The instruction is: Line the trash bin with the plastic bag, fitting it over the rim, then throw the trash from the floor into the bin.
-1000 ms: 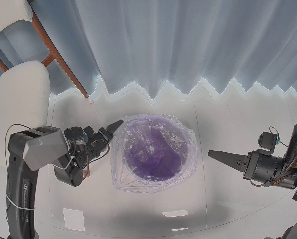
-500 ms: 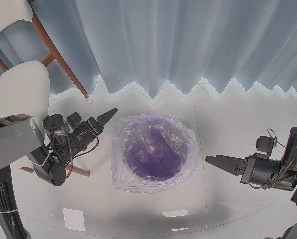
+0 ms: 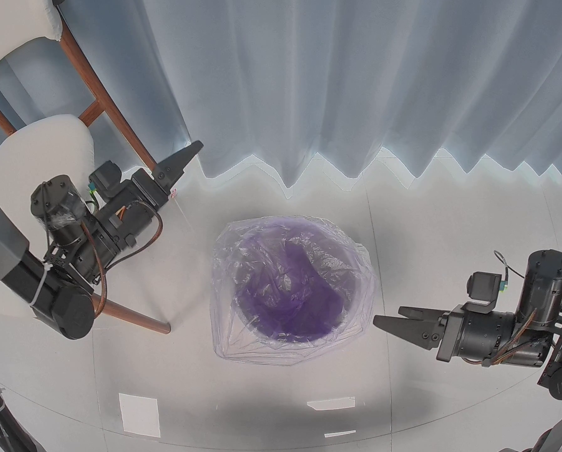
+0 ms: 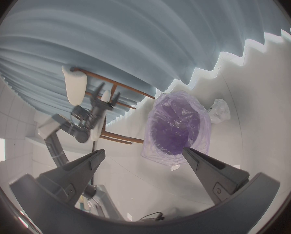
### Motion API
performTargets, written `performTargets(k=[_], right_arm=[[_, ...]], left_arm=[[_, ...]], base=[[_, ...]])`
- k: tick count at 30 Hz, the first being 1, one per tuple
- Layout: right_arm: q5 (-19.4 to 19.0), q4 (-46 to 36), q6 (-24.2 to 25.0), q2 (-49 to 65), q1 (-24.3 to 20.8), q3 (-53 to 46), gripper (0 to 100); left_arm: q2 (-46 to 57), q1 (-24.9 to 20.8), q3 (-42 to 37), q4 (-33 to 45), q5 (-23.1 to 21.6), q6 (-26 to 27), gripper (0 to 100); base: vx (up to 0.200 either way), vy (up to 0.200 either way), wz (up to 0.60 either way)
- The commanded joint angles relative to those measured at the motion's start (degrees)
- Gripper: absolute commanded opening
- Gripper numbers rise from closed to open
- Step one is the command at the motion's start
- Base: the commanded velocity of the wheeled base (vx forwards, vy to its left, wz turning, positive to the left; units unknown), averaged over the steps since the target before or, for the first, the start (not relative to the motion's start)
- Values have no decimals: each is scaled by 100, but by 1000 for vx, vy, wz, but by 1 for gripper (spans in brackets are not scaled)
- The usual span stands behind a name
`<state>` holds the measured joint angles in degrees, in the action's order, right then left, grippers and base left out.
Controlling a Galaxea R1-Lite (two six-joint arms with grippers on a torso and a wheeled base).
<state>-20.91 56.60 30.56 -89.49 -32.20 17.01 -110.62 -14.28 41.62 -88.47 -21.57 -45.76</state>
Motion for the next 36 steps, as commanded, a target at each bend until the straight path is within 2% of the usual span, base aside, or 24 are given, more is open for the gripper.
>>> performTargets(k=[1, 4, 5, 7, 8, 11, 16, 19, 20, 25, 36], right_arm=[[280, 343, -630, -886, -112, -119, 100], [456, 563, -938, -1150, -138, -189, 100], [561, 782, -1369, -1343, -155, -233, 100], [597, 897, -1597, -1404, -155, -242, 100], [702, 1187, -1861, -1448, -155, -171, 100], [799, 1538, -1896, -1457, -155, 119, 100], [807, 1565, -1949, -1650, -94, 426, 100], [816, 1626, -2045, -1870, -76, 488, 100], [816, 1723, -2089, -2081, 55, 699, 100], [816, 1784, -2160, -2424, 354, 1376, 100], [816, 1793, -2239, -3180, 346, 2175, 100]], left_arm=[[1121, -278, -224, 5, -32, 32, 100], [1367, -251, -260, 5, -50, 278, 100], [1508, -198, -242, 14, -85, 630, 100], [1561, -163, -233, 22, -102, 727, 100], [1675, -146, -260, 22, -217, 788, 100], [1816, -163, -347, 31, -427, 788, 100], [1877, -137, -558, 40, -753, 797, 100], [2035, -146, -637, 40, -832, 797, 100], [2194, -190, -655, 58, -911, 788, 100], [2396, -207, -646, 58, -911, 788, 100], [2615, -207, -681, 31, -928, 788, 100]], base=[[0, 0, 0], [0, 0, 0], [0, 0, 0], [0, 0, 0], [0, 0, 0], [0, 0, 0], [0, 0, 0], [0, -200, 0], [0, -200, 0], [0, -80, 0], [0, 0, 0]])
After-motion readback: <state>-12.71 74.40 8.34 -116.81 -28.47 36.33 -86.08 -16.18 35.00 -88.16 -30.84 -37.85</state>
